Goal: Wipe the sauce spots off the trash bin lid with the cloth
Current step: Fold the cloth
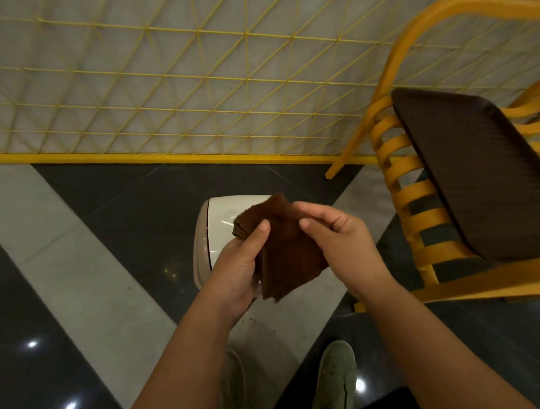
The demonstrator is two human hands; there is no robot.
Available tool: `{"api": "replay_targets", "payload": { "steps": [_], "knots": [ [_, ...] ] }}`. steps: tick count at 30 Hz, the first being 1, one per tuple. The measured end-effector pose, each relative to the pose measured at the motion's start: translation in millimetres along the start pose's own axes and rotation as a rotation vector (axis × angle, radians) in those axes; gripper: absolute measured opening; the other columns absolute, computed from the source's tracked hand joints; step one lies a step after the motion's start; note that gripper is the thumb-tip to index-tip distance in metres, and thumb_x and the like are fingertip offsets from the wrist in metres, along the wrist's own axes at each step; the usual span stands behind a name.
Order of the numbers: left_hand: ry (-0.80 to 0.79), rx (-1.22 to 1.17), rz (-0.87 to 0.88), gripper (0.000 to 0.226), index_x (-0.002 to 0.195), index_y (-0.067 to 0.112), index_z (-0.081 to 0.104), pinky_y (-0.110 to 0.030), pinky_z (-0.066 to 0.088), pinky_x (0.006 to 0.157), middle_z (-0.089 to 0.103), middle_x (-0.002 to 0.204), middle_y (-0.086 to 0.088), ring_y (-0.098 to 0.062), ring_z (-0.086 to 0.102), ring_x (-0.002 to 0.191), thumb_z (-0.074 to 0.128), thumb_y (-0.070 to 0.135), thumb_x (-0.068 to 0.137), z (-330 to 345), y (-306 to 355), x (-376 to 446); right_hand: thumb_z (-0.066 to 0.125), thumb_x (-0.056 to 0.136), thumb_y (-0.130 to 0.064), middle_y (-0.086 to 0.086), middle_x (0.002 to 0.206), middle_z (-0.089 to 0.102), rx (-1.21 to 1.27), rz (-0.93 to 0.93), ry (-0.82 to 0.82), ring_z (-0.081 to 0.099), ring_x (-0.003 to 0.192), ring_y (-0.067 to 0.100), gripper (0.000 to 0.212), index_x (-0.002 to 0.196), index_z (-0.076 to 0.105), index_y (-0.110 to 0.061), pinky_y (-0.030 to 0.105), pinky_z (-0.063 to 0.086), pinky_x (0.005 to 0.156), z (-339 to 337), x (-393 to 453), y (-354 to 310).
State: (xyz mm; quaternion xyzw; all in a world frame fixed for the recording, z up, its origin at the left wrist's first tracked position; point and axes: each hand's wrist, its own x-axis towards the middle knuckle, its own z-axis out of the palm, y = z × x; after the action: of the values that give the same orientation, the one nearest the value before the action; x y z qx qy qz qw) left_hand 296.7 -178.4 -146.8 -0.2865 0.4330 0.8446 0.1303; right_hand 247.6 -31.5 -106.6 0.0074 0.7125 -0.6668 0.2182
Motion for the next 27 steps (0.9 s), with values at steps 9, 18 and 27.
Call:
{"api": "replay_targets", "payload": {
  "steps": [9,18,27],
  "knots": [
    [0.098,0.132,0.036,0.016,0.108,0.031,0.060,-0.040,0.053,0.089,0.071,0.110,0.001,-0.019,0.067,0.102,0.052,0.038,0.096,18.6,10.6,39.5,0.052,0.095,-0.019,-0.013,0.103,0.068,-0.114,-0.105,0.273,0.064,0.094,-0.002,0.025,0.113,0.065,-0.031,0.018,0.055,0.073,-18.9,34.7,16.4],
    [0.163,0.172,0.070,0.020,0.108,0.029,0.065,-0.032,0.057,0.080,0.073,0.105,0.004,-0.015,0.070,0.095,0.060,0.036,0.090,84.2,34.6,71.0,0.054,0.094,-0.014,-0.005,0.100,0.071,0.072,0.055,0.454,0.068,0.088,0.006,0.023,0.112,0.064,-0.026,0.026,0.058,0.070,-69.1,64.3,-10.0],
    [-0.076,0.477,-0.032,0.092,0.145,0.053,0.011,-0.044,0.060,0.078,0.059,0.127,0.002,-0.016,0.063,0.107,0.062,0.000,0.089,203.7,47.0,91.8,0.050,0.091,-0.005,-0.014,0.112,0.059,-0.277,0.227,0.432,0.063,0.084,0.004,0.042,0.106,0.064,-0.042,0.017,0.054,0.060,-192.6,65.3,-84.7]
  ]
}}
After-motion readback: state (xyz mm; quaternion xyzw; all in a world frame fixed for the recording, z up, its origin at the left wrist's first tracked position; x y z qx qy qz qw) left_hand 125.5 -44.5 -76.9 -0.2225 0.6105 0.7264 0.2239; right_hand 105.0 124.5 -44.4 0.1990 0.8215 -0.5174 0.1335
